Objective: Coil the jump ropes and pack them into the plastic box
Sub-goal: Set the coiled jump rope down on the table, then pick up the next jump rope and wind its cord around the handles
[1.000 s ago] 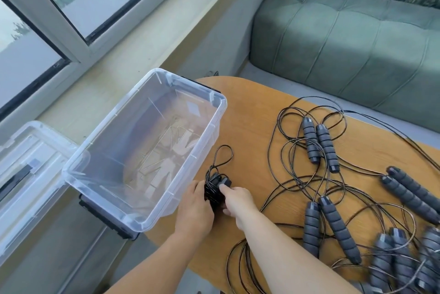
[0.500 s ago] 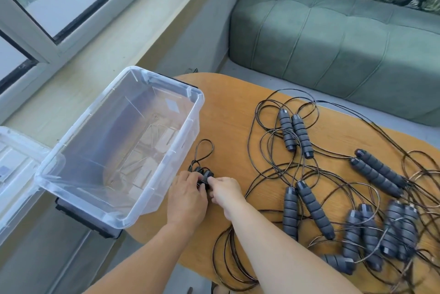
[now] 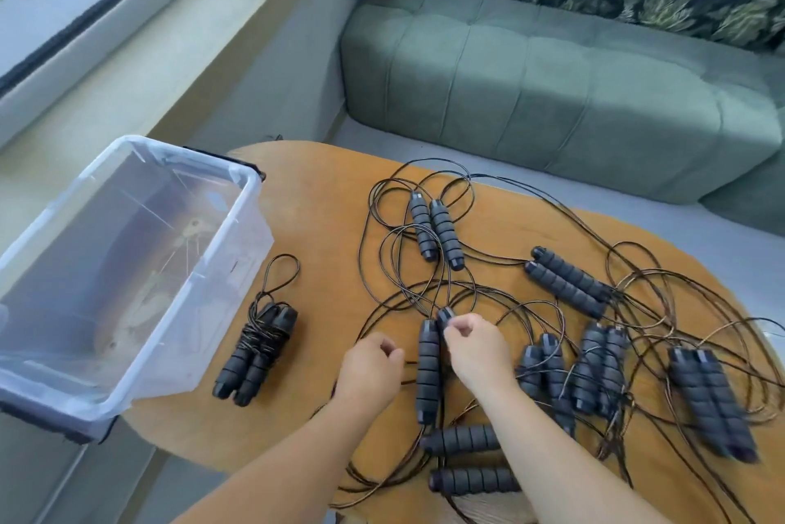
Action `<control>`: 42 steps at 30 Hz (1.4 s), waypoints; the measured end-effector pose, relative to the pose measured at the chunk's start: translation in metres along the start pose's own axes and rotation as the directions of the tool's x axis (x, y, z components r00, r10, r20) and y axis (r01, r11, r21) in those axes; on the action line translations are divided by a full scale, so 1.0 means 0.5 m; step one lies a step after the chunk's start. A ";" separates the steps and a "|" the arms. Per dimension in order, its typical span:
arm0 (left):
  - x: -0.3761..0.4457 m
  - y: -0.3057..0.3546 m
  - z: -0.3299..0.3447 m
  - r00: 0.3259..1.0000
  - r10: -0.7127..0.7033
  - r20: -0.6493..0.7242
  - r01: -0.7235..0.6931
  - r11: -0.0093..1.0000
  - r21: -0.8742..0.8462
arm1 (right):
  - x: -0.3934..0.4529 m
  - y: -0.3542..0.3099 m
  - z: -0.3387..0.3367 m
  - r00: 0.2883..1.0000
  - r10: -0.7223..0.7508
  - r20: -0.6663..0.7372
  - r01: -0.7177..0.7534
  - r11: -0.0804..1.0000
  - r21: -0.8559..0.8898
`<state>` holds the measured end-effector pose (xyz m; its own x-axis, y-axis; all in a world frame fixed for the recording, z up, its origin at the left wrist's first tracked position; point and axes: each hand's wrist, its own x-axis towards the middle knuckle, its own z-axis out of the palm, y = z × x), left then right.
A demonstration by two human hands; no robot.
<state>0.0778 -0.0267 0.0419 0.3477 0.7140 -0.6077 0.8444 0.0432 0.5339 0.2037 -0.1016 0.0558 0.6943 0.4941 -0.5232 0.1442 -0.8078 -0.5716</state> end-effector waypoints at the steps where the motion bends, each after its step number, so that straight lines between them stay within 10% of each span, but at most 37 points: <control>1: -0.002 0.011 0.022 0.999 -0.022 0.042 0.021 1.000 0.017 | 0.011 0.033 -0.022 1.000 0.021 -0.019 -0.022 0.999 -0.046; 15: 0.016 0.049 0.151 0.973 -0.229 -0.007 0.229 0.972 0.044 | 0.051 0.152 -0.025 0.990 -0.080 0.120 0.117 0.931 -0.347; 20: -0.018 0.078 0.115 0.964 -0.254 0.080 0.256 0.799 -0.545 | 0.031 0.132 -0.048 0.975 -0.043 0.217 0.054 0.997 -0.049; 27: -0.070 0.150 0.043 0.963 -0.188 0.193 0.270 0.668 -0.694 | -0.038 0.047 -0.110 0.935 -0.087 0.344 -0.080 0.892 0.445; 42: -0.119 0.187 -0.130 0.977 0.048 0.210 0.048 0.902 -0.429 | -0.158 -0.099 -0.192 0.898 -0.326 0.294 0.177 0.882 0.437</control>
<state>0.1095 -0.0197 0.1661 0.4656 0.5526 -0.6912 0.6036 0.3729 0.7047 0.2094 -0.1317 0.1861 0.3693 0.8017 -0.4700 -0.0580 -0.4849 -0.8726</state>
